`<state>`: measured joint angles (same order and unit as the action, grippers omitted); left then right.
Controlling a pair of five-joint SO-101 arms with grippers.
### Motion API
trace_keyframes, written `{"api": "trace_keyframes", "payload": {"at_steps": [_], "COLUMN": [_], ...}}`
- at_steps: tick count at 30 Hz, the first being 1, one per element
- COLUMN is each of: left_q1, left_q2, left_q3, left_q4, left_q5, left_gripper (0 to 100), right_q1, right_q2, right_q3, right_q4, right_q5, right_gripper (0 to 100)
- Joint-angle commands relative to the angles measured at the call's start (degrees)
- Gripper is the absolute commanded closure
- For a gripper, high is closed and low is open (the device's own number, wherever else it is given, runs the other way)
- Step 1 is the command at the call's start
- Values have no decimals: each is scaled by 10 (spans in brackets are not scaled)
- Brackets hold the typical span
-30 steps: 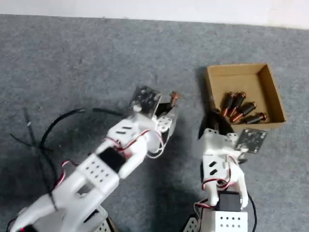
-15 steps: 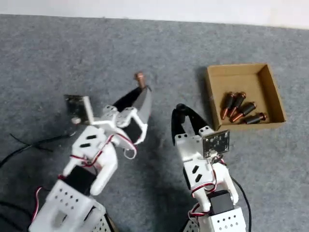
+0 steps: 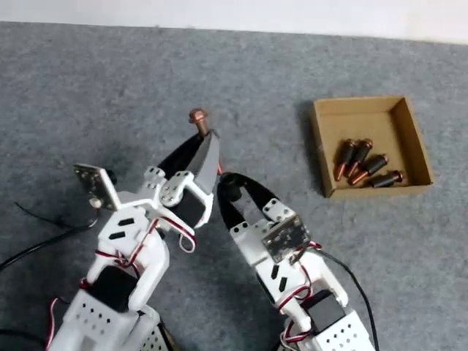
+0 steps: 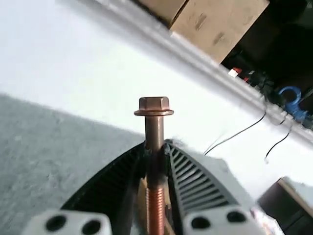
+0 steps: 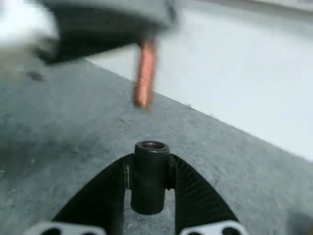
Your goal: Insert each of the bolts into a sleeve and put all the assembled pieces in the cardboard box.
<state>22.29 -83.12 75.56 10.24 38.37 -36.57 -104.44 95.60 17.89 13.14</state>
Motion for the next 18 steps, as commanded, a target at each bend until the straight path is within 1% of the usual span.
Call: {"api": "trace_keyframes", "payload": {"at_steps": [1,5,7,10,14,18], "left_q1": [-1,40,52,58,65,73], "left_q2": [-12,-12,-9,-13,-13,-9], "left_q3": [23,29,29,37,41,43], "left_q4": [-16,-16,-15,-16,-16,-14], "left_q5": [5,5,-18,-52,-47,-54], "left_gripper": [994,994,994,994,994,994], "right_q1": [-8,-7,-7,-7,-6,12], "right_q2": [-7,-7,-7,-7,-7,-7], "right_q3": [84,84,84,84,84,84], "right_q4": [-21,-19,-17,-4,3,1], "right_q5": [14,14,14,14,14,14], "right_gripper": [994,994,994,994,994,994]}}
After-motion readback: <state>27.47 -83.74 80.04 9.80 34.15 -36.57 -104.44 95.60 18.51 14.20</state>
